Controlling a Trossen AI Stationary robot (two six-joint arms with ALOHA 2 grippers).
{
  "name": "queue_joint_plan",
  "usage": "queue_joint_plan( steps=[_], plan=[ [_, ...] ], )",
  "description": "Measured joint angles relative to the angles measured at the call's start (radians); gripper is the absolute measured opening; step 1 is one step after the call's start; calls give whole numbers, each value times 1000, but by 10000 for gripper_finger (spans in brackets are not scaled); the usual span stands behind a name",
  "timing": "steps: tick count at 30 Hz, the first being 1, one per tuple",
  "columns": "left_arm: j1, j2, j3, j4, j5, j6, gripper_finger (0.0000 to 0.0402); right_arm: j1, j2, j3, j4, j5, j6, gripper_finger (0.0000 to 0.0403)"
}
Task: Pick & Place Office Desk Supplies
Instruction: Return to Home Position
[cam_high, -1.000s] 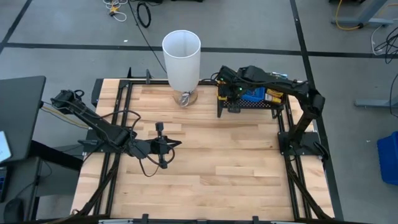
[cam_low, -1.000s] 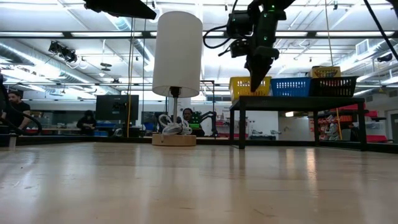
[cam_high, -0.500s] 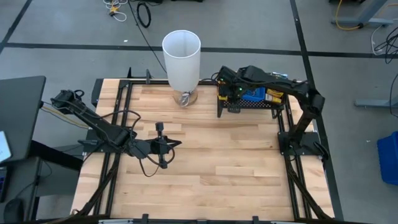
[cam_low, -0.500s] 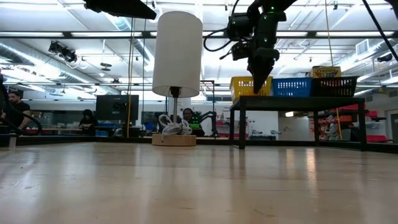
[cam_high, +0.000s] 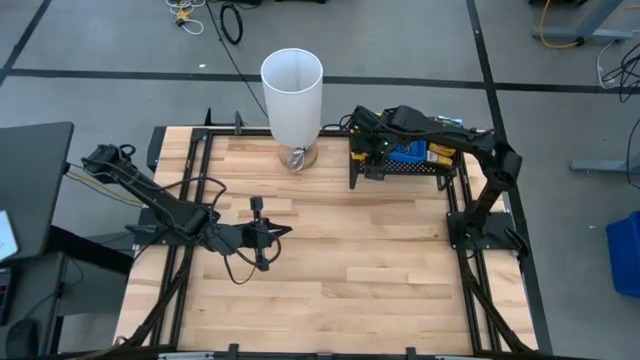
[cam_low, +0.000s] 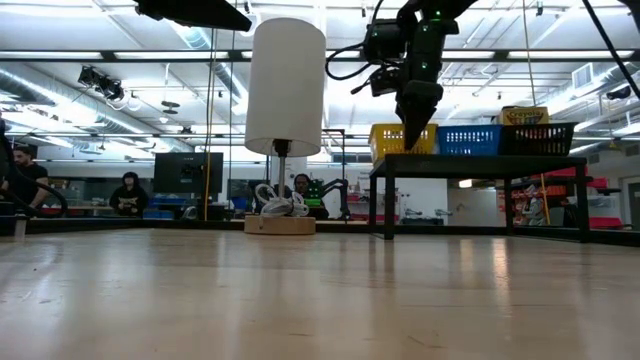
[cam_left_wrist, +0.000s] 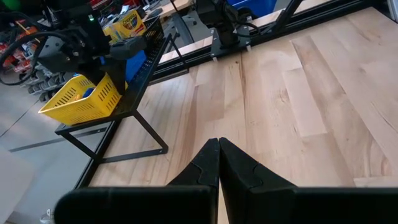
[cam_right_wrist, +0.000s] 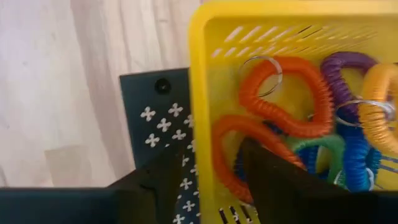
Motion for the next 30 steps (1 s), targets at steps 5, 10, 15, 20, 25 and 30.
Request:
queue_joint_plan(
  steps=[5, 10, 15, 20, 25, 30],
  plan=[
    [0, 0, 0, 2, 0, 0, 7, 23, -17, 2, 29, 44, 5, 203],
    [0, 0, 0, 27, 7, 21, 7, 56, -79, 3, 62, 49, 23, 207],
    [0, 0, 0, 58, 8, 63, 7, 111, -183, 3, 92, 47, 96, 206],
    [0, 0, 0, 109, 10, 100, 7, 208, -312, 3, 153, -103, 180, 206],
    [0, -1, 0, 256, 19, 191, 7, 340, -434, 4, 298, -225, 201, 206],
    [0, -39, 42, 369, 20, 287, 7, 453, -526, 4, 417, -234, 205, 205]
  ],
)
